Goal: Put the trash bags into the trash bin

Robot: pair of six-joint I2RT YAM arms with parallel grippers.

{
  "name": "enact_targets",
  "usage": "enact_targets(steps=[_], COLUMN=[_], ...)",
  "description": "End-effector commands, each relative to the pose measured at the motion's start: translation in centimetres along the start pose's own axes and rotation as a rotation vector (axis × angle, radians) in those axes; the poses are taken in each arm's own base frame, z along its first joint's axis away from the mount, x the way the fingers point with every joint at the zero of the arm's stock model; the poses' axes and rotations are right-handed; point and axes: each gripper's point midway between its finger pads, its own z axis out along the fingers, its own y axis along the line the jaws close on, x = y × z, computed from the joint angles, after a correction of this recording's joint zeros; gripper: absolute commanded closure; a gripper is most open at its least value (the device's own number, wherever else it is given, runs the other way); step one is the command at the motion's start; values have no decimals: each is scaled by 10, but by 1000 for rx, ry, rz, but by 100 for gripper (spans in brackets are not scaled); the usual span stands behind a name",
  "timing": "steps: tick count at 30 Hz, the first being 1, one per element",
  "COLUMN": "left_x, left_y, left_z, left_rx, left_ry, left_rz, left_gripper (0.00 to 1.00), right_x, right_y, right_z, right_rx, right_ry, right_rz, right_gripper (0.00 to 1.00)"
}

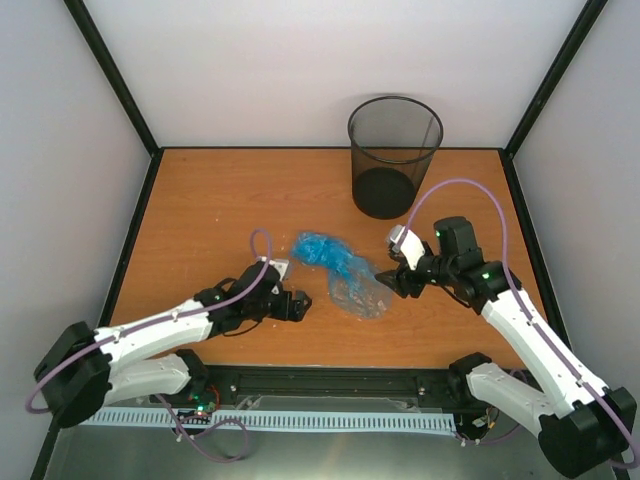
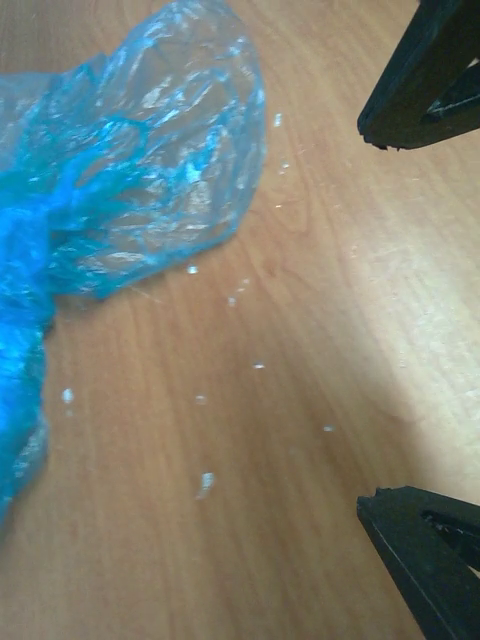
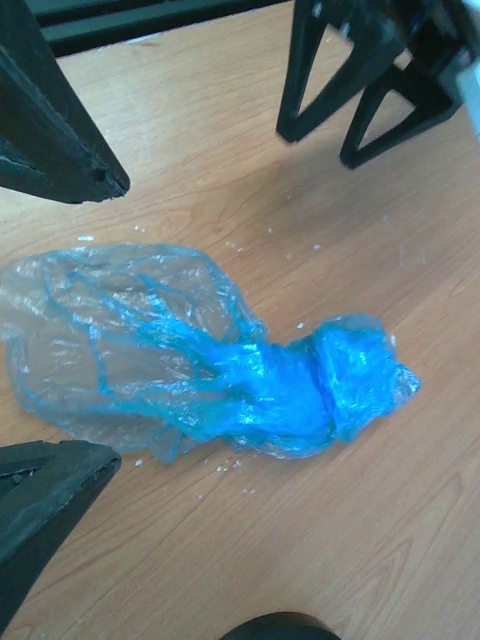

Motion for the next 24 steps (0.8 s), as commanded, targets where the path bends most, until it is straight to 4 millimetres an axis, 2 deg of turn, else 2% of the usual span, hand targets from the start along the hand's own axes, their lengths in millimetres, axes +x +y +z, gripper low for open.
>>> enact_targets(steps=[1,4,8,12,14,16,20,22,24], left_x=[-3,13,28,32,30,28,27,24,20], left_y=[-20,-12,2,1,0,4,8,9,7], left_z=[-14,-12,-5,0,4,10,22,25,26], left_rx=[148,159,144,158,150,116,51,34,38], left_ry=[-85,-68,-78,-70,-65,-61,-9,-5,-24], left_rz=[-30,-20,5,44,75,99,129,127,111], left_gripper=[7,9,10,9,9,6,5,5,5], right_x=[10,22,52,79,88,101,124,131,135], right_y=[-8,-6,-1,7,4,1,-2,-6,-12], right_z=[9,13,21,28,33,39,47,50,54], right_rx=[21,-5,-56,-99,-68,-31,6,38,92], right_ry=[48,102,199,292,327,380,475,497,513], right_rz=[-71,-152,-270,-378,-456,-529,-663,-723,-792], right_gripper=[36,44,56,58,55,46,38,29,24])
